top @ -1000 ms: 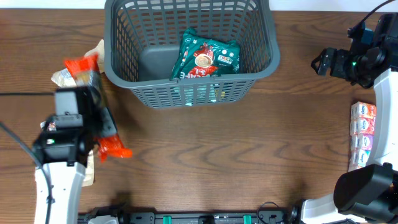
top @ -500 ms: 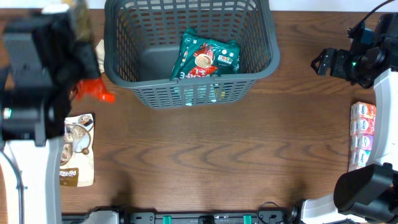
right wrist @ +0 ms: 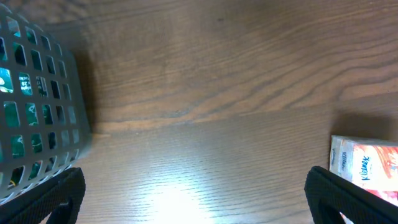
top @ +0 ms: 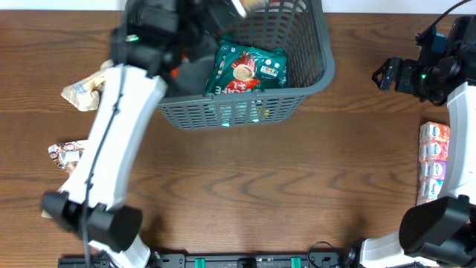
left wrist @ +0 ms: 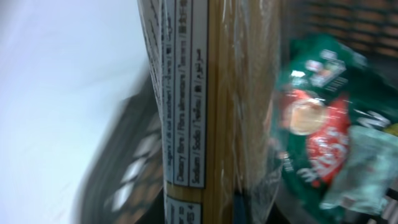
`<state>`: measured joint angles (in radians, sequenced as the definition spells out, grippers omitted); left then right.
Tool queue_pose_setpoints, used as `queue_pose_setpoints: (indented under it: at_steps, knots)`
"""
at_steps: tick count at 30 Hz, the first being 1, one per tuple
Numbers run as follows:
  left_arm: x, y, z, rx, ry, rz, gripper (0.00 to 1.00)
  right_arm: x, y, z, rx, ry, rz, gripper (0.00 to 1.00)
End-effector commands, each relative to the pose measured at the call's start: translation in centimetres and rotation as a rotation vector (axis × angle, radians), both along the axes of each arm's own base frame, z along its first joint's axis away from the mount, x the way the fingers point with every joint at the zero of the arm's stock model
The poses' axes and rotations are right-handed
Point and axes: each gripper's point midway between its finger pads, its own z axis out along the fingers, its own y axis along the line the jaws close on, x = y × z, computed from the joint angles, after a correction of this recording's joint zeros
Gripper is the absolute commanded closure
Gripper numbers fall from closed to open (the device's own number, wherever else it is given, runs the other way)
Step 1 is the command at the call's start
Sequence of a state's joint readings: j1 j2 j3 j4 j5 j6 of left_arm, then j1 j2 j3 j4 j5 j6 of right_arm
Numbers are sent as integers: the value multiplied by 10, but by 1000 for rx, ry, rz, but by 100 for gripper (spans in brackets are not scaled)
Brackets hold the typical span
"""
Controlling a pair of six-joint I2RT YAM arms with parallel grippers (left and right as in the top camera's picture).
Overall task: Pack container
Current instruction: 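Lift the pasta package into the basket and open the left gripper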
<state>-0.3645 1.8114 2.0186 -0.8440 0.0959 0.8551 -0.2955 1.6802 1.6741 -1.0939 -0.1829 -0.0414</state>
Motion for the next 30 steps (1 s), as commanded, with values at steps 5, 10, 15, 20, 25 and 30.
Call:
queue_pose_setpoints:
  at_steps: [5,10,15,20,25,30]
  knots:
    - [-10,-26,-37,67,108,-118,91,0,-2,0,-13,-1,11,1]
    - [-21,-22,-76,121,251,-120,53,0,-2,0,-13,-3,12,1]
    - [-27,-19,-78,130,273,-119,32,0,-2,0,-17,-4,19,1]
    - [-32,-11,-50,96,225,-50,25,5,-3,3,-38,-30,52,1]
    - [-39,27,6,-40,131,214,21,19,1,18,-27,-111,82,1]
    - [-56,90,56,-269,80,505,12,30,1,47,-41,-198,92,4]
